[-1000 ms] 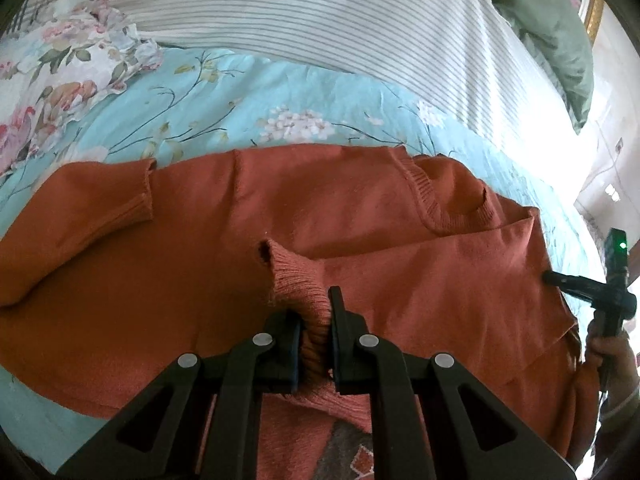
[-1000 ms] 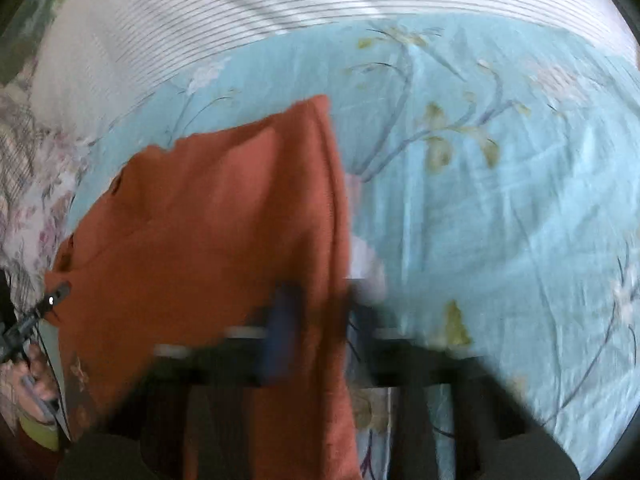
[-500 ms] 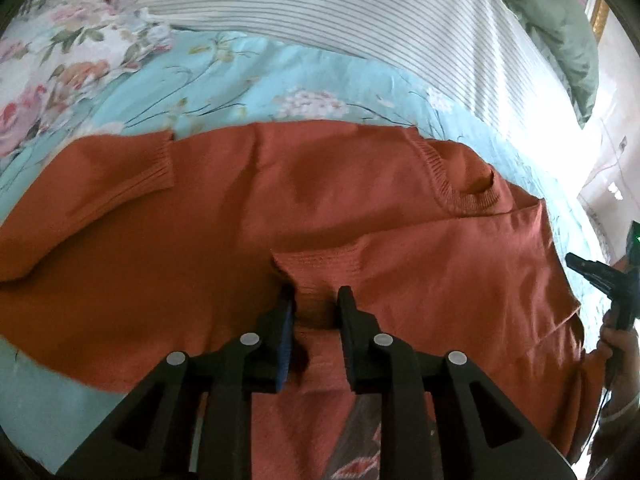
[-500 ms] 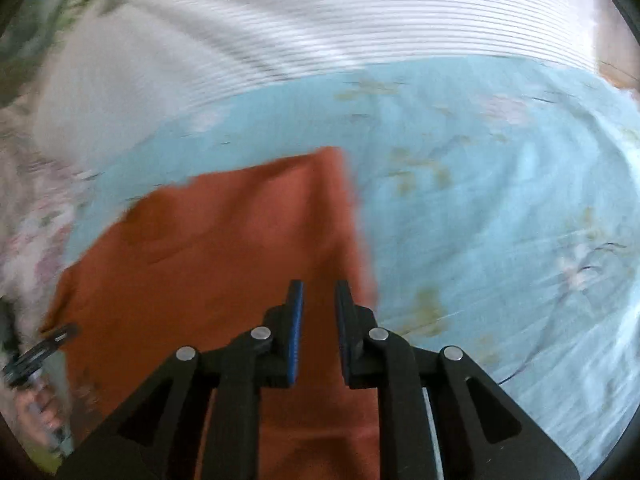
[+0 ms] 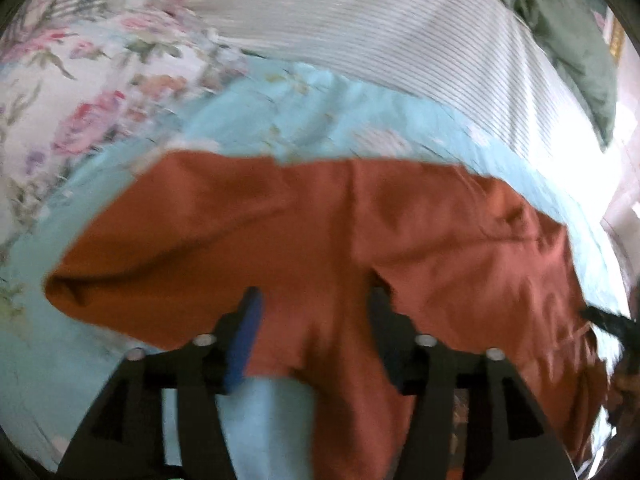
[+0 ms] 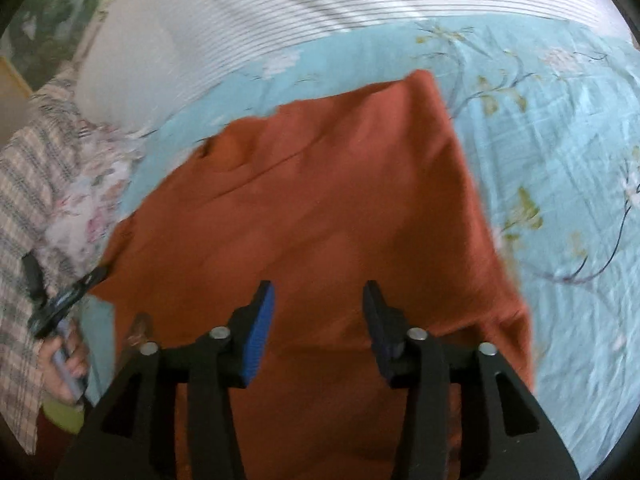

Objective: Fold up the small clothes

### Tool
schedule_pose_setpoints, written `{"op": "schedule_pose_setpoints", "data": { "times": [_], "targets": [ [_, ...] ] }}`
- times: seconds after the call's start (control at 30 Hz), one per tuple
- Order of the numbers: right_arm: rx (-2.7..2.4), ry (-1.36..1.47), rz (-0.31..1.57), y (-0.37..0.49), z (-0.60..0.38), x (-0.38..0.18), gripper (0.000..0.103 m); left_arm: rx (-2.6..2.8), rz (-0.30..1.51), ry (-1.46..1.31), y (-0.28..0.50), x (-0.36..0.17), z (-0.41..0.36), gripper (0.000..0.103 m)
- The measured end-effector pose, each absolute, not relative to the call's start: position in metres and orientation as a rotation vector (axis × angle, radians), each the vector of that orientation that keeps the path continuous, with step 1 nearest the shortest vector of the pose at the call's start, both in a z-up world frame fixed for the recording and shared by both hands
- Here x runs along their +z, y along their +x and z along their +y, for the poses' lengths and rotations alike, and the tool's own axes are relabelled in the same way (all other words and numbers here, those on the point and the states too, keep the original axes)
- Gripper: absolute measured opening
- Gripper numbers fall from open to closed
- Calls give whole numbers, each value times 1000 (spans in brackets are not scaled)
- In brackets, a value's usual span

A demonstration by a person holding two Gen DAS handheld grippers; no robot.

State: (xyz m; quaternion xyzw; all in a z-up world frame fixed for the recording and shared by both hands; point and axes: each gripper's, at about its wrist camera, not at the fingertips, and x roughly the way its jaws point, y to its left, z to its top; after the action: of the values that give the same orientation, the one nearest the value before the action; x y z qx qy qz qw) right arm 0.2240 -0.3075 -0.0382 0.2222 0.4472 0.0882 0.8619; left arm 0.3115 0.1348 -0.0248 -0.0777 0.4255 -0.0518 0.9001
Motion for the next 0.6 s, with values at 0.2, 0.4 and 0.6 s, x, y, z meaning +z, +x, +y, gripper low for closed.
{"op": "schedule_pose_setpoints", "data": {
  "times": [0.2,0.4,0.6],
  "targets": [
    [286,500,960,213,-270,-38,56,30,892,-43,357,-30,140,76],
    [319,502,970,204,-254,-33,56,198,938,173,399,-60,140,64],
    [313,514,961,201,-253,-32,56,105,886,-91,392,-42,172,4]
  ]
}}
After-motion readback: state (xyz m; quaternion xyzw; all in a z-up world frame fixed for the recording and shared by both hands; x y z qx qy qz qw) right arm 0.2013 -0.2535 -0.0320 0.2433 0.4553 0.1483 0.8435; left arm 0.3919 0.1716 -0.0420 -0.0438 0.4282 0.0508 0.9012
